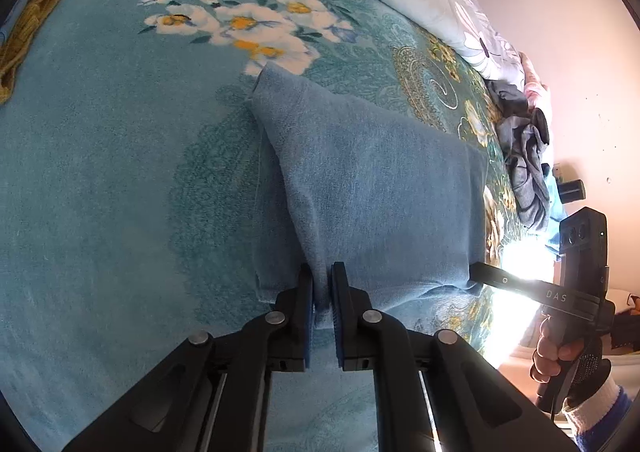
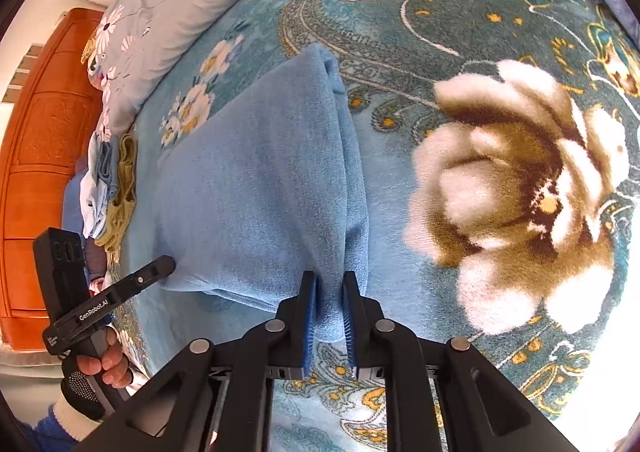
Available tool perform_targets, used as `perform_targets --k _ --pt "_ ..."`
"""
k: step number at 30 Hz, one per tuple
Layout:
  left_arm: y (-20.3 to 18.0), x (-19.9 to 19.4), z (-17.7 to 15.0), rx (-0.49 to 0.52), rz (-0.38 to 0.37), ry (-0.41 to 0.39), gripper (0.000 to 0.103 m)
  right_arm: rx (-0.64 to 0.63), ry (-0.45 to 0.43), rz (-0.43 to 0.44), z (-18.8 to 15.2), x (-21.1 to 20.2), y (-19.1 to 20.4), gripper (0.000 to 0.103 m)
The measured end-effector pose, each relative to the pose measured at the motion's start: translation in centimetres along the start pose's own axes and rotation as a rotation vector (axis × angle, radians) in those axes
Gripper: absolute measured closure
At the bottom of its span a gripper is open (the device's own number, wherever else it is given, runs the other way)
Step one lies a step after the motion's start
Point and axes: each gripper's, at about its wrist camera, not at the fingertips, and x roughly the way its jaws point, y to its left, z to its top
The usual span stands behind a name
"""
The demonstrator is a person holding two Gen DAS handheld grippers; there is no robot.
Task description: Fold clothes
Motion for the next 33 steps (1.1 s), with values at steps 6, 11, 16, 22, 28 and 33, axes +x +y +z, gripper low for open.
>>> perform_targets --k 6,11,16,22,28,33 --pt "0.4 -2.0 0.8 0.007 0.026 -0.053 0.030 -0.011 -0.039 0.009 0.5 -1.1 0.0 0.036" --pt "1.1 0.1 2.9 -0.018 -0.028 -0.010 0.020 0.020 -0.055 0.039 1.7 -0.4 -0.7 0.027" --pt "1.3 3.3 4.0 0.006 -0.017 0.053 0.020 0.020 -0.048 0.068 3.2 1.1 -0.9 0.023" --pt "1.6 4.2 4.9 0.006 -0.066 0.050 0.020 0.025 -0.049 0.122 4.2 2.0 -1.3 0.021" --pt "1.5 4.5 5.2 0.004 -0.123 0.037 0.021 0.029 -0.053 0.171 4.8 2.2 -1.4 0.023" --pt "1.1 4.8 5.4 0.025 -0.137 0.042 0.024 0.014 -0.042 0.186 5.4 2.5 -1.1 0.036"
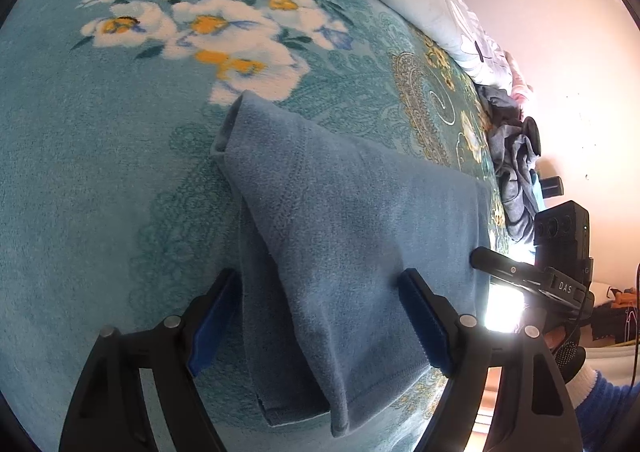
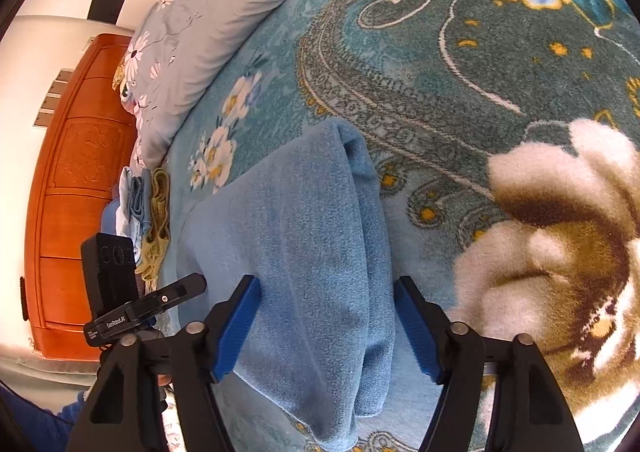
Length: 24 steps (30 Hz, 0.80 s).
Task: Fold clothes
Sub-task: 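Grasp the folded sweatshirt end with both grippers and lift it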
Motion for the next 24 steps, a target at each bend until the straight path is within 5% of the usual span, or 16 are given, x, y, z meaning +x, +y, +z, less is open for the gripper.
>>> perform_targets --k 2,8,11,19,24 --pt "0.0 0.0 0.0 0.000 -0.014 0.008 0.036 0.000 0.005 0.013 0.1 0.1 0.0 0.043" --pt "0.3 0.2 0.1 -0.022 -0.042 0.022 0.043 0.006 0.025 0.038 0.3 0.7 0.2 0.061" --pt "0.2 0.4 -0.1 -0.026 -0.056 0.034 0.058 0.010 0.031 0.045 0.4 0.8 0.3 0.071" --pt "-0.8 0.2 -0.3 0.009 -0.032 0.019 0.081 -0.012 0.044 0.026 0.8 0.6 1.0 0.080" --pt "-1.0 -0.5 -0.3 0.012 -0.031 0.007 0.085 -0.017 0.040 0.014 0.9 -0.1 1.6 0.082"
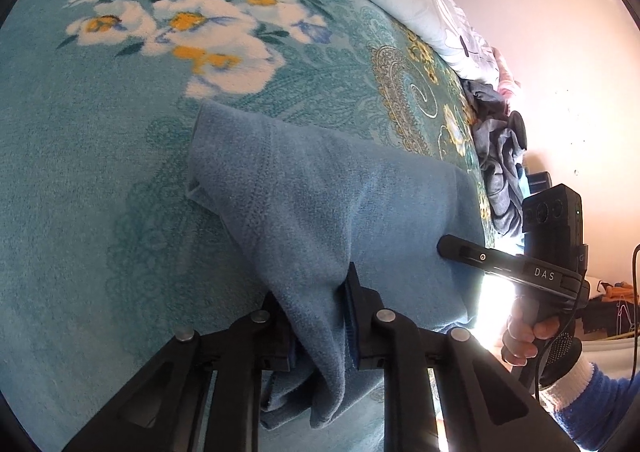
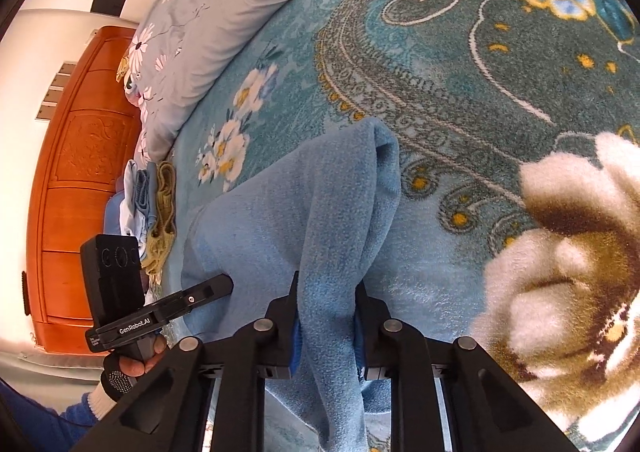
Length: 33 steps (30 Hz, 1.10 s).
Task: Fold clothes
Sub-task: 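Grasp the folded sweatshirt end with both grippers and lift it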
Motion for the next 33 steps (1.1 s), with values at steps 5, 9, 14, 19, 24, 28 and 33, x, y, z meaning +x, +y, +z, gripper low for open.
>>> perform_targets --k 5,9,14,19,24,28,33 --pt "-0.8 -1.7 -0.4 0.018 0.003 -0.004 0.086 -0.023 -0.005 -0.013 0.0 -1.3 1.7 0.084" --pt "-1.8 -4.4 -0.9 0.028 -0.003 -0.015 0.086 -0.033 -0.022 -0.014 -0.6 -3.3 4.0 0.085" --pt "-3.9 -9.2 -1.5 0.060 -0.005 -0.040 0.086 -0.048 -0.043 -0.015 -1.5 -6.1 7.7 0.085" --pt "-5.5 -14.5 -2.5 0.085 0.001 -0.063 0.086 -0.075 -0.059 -0.015 -2.6 -9.3 12.1 0.085" --pt "-7.5 -19.6 -3.7 0.136 0.010 -0.088 0.086 -0.110 -0.075 -0.022 -4.4 -11.9 16.6 0.085" --pt "-9.3 -23.3 -4.5 0.187 0.027 -0.118 0.086 -0.124 -0.099 -0.023 -5.3 -13.9 19.5 0.085" --pt "-11.0 -26.9 -5.0 0.179 0.057 -0.154 0.086 -0.187 -0.109 -0.006 -5.7 -16.1 22.8 0.085"
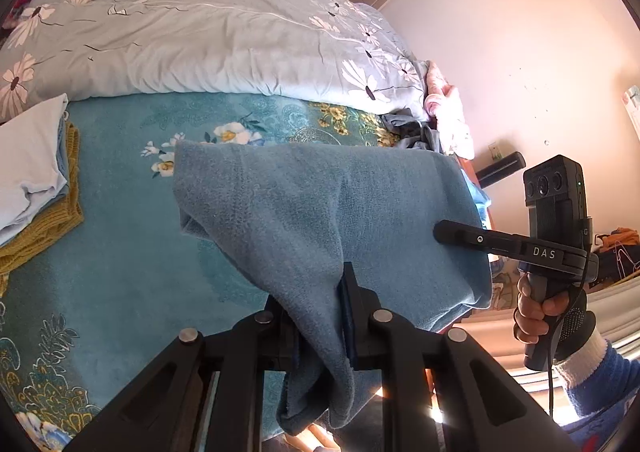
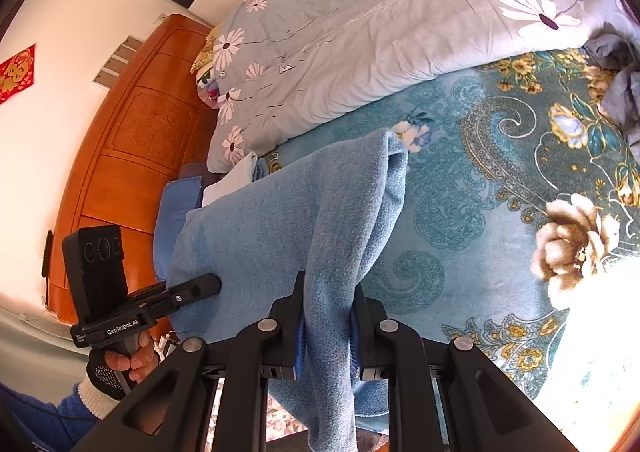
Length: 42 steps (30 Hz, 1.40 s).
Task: Fold clothes
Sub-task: 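Grasp the folded sweatshirt end with both grippers and lift it, then carry the lifted sweatshirt with both grippers to the clothes stack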
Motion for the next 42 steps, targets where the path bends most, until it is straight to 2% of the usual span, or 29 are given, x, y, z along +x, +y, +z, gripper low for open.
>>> perform_targets --k 8,14,21,25,33,42 --pt "-3.5 -4.4 -0.3 -0.059 0.099 -0.113 0.086 -0.184 0.011 0.095 2.5 -2.8 3.5 0.085" --pt "-6.3 -5.6 -0.7 -0.084 0.166 -0.173 0.086 -0.255 0.028 0.151 3.8 -3.9 3.5 0.085" --pt "-7.4 -5.5 -0.9 -0.108 0.172 -0.214 0.086 -0.342 0.062 0.153 5.1 -5.0 3.4 0.085" --pt "-6.8 -6.0 -1.0 -0.123 0.189 -0.226 0.086 -0.373 0.078 0.156 5.7 -4.3 4.1 0.085" --pt "-1.9 -8.7 -1.0 -0.165 0.204 -0.252 0.086 -0.405 0.094 0.161 5.9 -0.7 8.1 0.085" --pt "9.3 -12.5 0.3 -0.184 0.187 -0.233 0.086 -0.391 0.113 0.134 5.4 7.6 15.0 0.085"
